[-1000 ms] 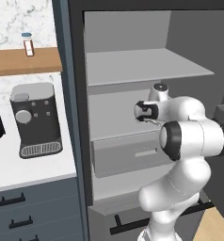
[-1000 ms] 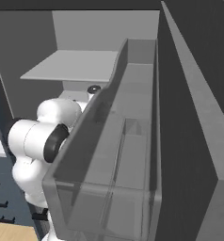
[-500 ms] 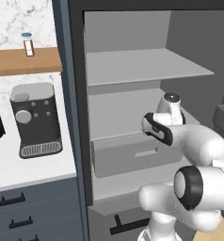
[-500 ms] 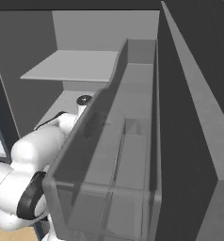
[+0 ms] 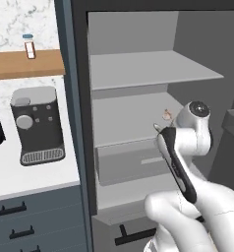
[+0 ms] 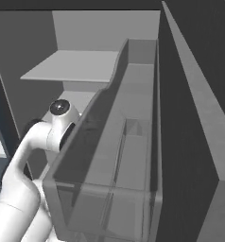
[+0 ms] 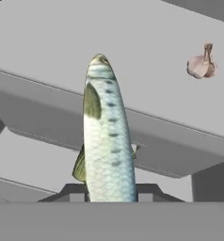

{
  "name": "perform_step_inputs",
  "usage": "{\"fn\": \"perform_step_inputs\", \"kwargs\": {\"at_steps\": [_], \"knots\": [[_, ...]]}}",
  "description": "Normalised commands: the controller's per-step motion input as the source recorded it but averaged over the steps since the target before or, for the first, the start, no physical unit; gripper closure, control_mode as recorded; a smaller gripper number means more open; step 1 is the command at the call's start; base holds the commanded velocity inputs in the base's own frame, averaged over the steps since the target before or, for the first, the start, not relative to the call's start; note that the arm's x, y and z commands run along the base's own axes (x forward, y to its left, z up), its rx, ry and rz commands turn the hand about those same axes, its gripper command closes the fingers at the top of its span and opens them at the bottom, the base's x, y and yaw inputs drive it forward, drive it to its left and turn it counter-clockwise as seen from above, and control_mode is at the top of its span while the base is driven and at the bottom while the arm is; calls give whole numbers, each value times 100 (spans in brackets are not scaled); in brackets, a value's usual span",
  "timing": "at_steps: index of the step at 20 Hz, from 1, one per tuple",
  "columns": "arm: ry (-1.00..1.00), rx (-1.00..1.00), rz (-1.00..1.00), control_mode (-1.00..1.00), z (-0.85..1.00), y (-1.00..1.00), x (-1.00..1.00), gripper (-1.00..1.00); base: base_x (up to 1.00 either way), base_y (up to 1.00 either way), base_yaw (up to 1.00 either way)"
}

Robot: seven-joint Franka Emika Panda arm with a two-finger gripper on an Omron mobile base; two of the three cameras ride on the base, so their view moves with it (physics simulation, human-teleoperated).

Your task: Place one garlic and one fish in each tupperware on the nearby counter, to pack two identical lunches.

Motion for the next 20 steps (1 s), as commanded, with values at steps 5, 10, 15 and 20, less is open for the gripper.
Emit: {"fn": "perform_step_inputs", "kwargs": {"at_steps": [5, 10, 15, 20], "knots": [[-11, 0, 6, -100, 52, 21, -95, 100, 0, 0, 0], [-8, 0, 2, -100, 54, 1, -85, 100, 0, 0, 0], [0, 0, 0, 100, 10, 0, -38, 100, -56, 3, 0], [0, 0, 0, 100, 0, 0, 0, 100, -80, 23, 0]]}}
